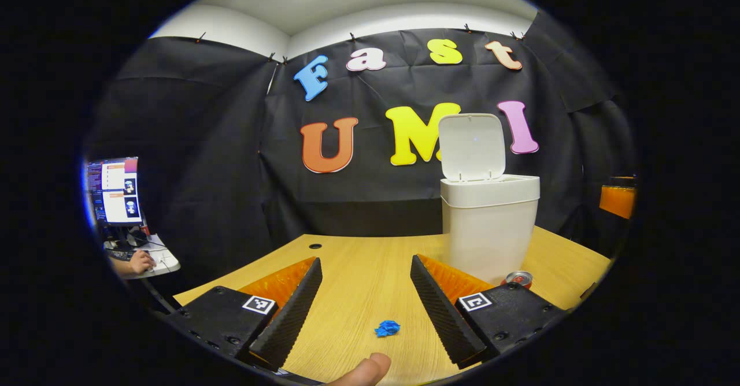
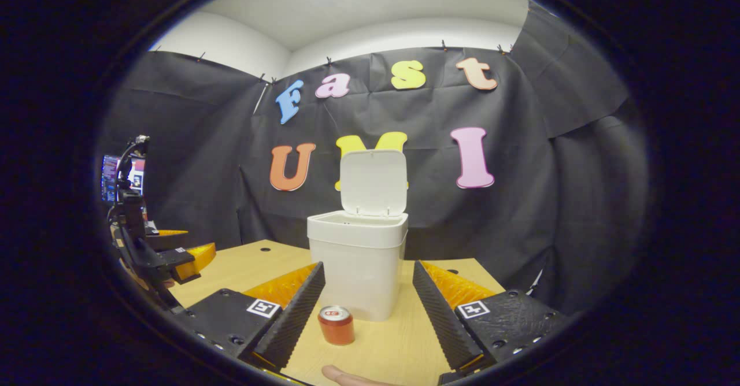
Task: Press the lid of the desktop garbage bin to open it, pick up the crumpled paper on the desktop and throw it into the bin, then pick up the pop can on the desktop and drop it into the bin, and finally close the garbage bin lid.
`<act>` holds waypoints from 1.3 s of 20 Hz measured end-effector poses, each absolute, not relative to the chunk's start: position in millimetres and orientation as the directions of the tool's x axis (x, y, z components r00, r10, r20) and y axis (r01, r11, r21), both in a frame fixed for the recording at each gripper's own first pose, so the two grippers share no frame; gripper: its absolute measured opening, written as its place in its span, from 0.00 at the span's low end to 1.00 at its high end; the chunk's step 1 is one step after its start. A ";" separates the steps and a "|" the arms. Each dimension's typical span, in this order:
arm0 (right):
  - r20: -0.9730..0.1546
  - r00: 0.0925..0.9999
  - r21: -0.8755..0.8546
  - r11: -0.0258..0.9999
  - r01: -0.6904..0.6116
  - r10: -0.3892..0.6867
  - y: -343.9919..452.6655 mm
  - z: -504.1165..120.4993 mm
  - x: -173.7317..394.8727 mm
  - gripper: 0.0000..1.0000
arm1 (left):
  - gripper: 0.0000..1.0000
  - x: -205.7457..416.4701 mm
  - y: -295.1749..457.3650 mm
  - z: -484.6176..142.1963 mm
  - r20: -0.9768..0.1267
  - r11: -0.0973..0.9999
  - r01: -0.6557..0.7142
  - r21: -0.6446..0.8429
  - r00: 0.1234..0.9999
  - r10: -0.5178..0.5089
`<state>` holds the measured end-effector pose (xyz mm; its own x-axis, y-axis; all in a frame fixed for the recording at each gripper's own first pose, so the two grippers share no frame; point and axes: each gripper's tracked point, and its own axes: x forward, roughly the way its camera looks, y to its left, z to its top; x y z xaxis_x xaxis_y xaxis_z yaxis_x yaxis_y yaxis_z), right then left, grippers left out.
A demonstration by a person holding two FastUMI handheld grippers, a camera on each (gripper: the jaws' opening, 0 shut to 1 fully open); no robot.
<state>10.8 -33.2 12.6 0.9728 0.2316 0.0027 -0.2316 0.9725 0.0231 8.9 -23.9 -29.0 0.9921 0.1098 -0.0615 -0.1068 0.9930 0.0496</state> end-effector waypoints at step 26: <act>-0.187 0.967 -0.033 0.983 -0.183 0.173 -1.9 -60.6 45.2 0.95 | 0.82 45.2 -25.7 -221.4 -0.606 1.000 0.014 0.018 0.796 -0.001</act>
